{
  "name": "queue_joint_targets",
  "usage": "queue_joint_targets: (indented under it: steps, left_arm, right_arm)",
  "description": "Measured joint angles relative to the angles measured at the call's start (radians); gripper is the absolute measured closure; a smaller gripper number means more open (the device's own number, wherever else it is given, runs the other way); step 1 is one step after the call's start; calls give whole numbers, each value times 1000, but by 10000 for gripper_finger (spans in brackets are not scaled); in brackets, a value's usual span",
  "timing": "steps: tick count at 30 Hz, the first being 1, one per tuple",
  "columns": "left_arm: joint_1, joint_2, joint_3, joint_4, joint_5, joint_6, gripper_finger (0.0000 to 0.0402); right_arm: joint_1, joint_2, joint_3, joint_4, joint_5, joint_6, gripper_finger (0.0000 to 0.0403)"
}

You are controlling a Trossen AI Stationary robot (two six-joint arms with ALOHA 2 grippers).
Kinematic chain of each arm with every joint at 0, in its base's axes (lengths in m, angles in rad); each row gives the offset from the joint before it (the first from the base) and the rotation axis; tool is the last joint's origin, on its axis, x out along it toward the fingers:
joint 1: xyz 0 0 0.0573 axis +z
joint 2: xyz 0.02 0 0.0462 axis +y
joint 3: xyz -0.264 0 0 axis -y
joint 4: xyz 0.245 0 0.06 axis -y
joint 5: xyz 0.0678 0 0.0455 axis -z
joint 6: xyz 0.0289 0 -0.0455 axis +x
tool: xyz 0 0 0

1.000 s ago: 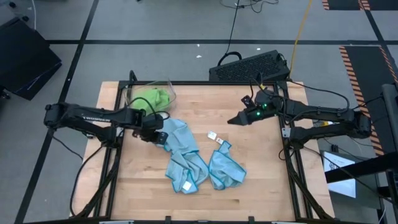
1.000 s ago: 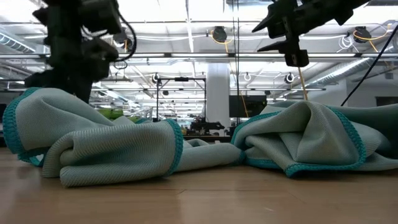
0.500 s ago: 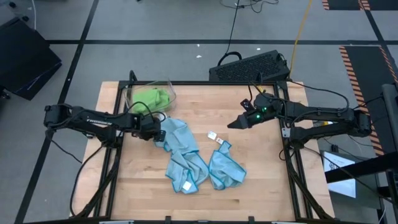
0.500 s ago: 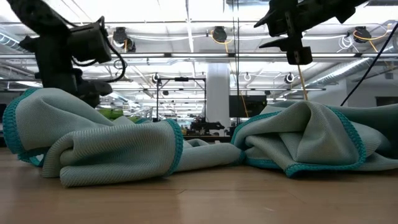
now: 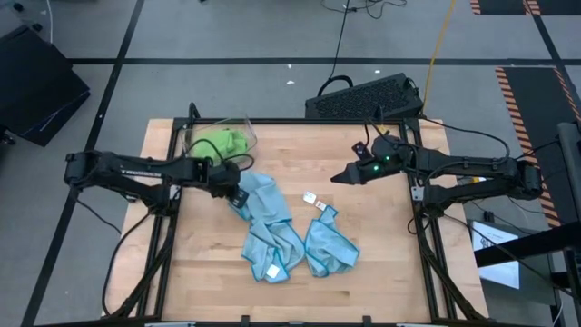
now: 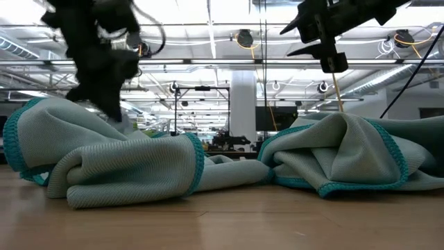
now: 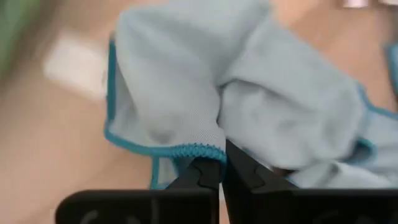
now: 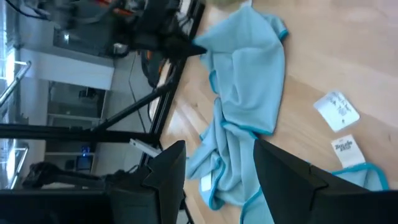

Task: Fold microfiber towels
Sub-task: Fold the top center blue microfiber cloth

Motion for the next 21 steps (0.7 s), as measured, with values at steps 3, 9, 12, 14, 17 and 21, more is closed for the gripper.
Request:
queue_joint_targets:
  steps: [3, 9, 12, 14, 17, 21]
  left_arm:
    - [-13, 0, 129, -61, -12, 168, 398]
    - [-20, 0, 366, -144, -24, 371, 399]
    - [-20, 0, 467, -166, 0, 451, 399]
    - [-19, 0, 525, -179, 17, 491, 399]
    - [-19, 0, 596, -205, 53, 518, 399]
    - [-18, 0, 652, -261, 87, 493, 400]
  right_arm:
    - [0, 0, 0, 28, 35, 0, 222]
    - [0, 60, 1, 197, 36, 0, 222]
    - [0, 126, 31, 280, 11, -19, 222]
    - [0, 181, 84, 283, 6, -71, 222]
    - [-2, 267, 186, 279, -43, -176, 222]
    - [-9, 390, 346, 228, -110, -320, 222]
